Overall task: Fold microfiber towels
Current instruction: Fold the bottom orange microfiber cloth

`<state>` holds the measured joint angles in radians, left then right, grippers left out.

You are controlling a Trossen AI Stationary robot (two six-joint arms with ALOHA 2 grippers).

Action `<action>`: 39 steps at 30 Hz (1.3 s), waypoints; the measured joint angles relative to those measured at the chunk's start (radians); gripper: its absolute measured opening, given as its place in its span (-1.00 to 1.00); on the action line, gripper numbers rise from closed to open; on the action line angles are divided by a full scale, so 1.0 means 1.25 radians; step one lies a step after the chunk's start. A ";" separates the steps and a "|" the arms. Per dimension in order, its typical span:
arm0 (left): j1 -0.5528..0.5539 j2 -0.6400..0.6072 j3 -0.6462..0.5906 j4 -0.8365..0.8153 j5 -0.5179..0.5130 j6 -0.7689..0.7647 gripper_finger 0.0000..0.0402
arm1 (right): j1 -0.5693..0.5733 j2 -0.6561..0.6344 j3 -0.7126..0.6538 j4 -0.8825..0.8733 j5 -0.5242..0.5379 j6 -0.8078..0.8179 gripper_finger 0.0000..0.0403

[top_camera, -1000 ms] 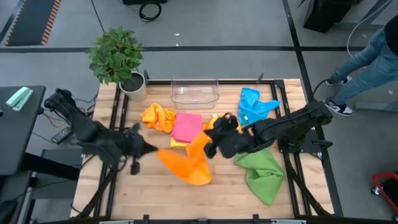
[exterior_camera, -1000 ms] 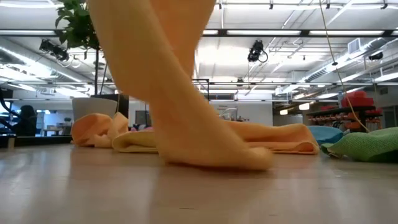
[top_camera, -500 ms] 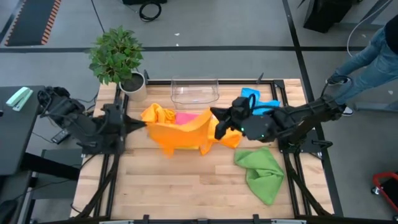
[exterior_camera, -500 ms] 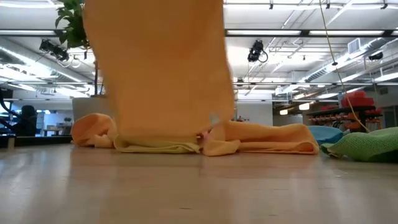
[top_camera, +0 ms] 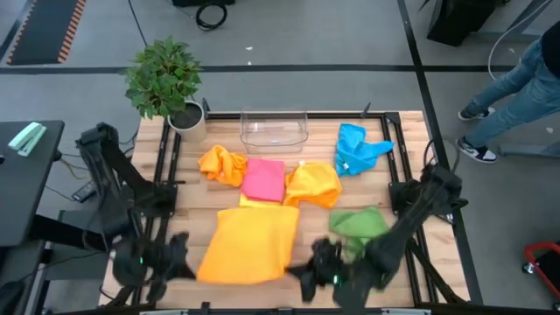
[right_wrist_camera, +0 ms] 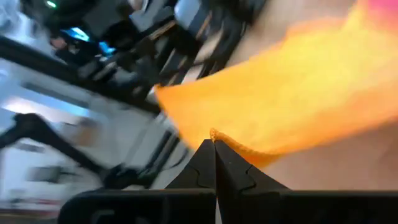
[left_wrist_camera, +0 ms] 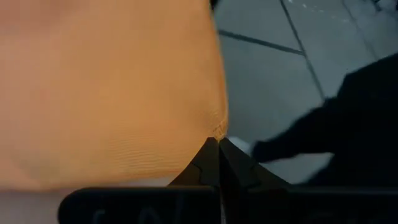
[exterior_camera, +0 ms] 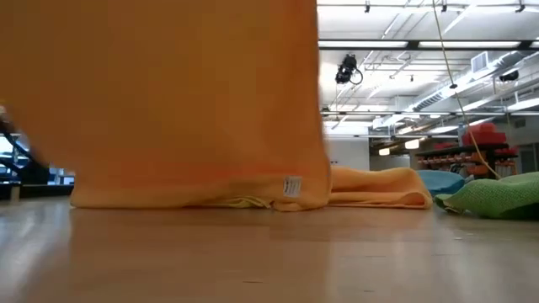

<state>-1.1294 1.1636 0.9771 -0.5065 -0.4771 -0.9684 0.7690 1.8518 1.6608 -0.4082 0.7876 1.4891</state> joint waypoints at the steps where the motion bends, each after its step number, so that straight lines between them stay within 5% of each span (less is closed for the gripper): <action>1: -0.018 0.016 -0.028 0.049 0.000 -0.041 -0.99 | 0.015 0.024 0.000 0.033 0.003 0.050 -1.00; 8: -0.101 0.114 -0.121 0.201 -0.050 -0.280 -0.99 | 0.052 0.089 0.000 0.059 -0.002 0.224 -1.00; 19: -0.020 0.142 -0.123 -0.039 -0.101 -0.325 -0.99 | -0.049 0.109 0.000 -0.265 -0.267 0.359 -1.00; 26: 0.053 0.143 -0.124 -0.061 -0.097 -0.205 -0.98 | -0.087 0.121 0.000 -0.393 -0.301 0.354 -1.00; 31: 0.092 0.131 -0.124 -0.120 -0.100 -0.114 -0.99 | -0.122 0.105 -0.001 -0.473 -0.220 0.297 -1.00; 39: 0.281 -0.069 -0.052 -0.257 -0.122 0.203 -0.99 | -0.282 -0.055 -0.001 -0.447 -0.128 -0.078 -1.00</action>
<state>-0.7780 1.0774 0.9122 -0.8280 -0.6300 -0.7150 0.4159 1.7834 1.6600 -0.9667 0.6278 1.3920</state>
